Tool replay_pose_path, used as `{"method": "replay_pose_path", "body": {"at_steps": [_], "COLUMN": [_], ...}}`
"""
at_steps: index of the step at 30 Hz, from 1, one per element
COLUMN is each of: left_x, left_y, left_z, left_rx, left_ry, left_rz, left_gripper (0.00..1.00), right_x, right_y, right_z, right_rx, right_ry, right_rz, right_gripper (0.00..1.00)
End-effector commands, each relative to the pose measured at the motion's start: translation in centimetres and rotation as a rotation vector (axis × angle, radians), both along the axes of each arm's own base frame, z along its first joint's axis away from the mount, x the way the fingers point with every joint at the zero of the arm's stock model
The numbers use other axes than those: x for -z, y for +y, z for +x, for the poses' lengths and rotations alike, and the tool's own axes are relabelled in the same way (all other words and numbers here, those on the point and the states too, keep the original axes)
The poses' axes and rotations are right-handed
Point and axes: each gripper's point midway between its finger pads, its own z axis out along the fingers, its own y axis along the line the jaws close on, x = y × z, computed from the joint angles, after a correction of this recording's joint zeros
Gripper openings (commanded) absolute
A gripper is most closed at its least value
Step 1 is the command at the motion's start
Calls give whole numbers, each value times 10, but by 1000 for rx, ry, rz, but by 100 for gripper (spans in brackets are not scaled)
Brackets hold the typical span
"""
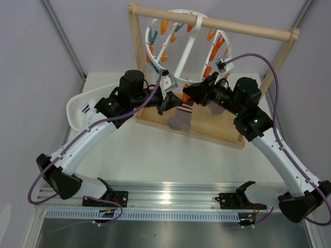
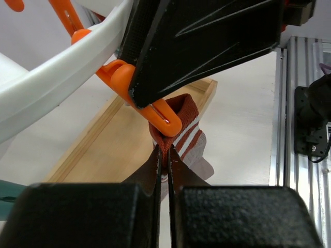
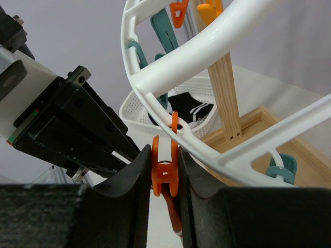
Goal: Clip the socks to the hanger
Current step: Clamp the sock onto the hanger.
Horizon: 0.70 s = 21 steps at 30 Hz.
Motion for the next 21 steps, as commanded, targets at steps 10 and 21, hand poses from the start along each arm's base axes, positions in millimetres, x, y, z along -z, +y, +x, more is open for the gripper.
{"method": "replay_pose_path", "body": {"at_steps": [10,21], "left_x": [-27,-43], "left_y": [0,2], "left_z": [-19,-7], "left_rx": [83,50], "left_ry": [-68,-48], "left_rz": [-63,-123], "left_gripper": [1,1], "right_x": [-25,-23], "right_y": [-4,-4], "right_z": [-14,-20], "right_rx": [-54,-77], "right_ry": [-90,-89], "right_rz": [29,24], "right_gripper": [1,1]}}
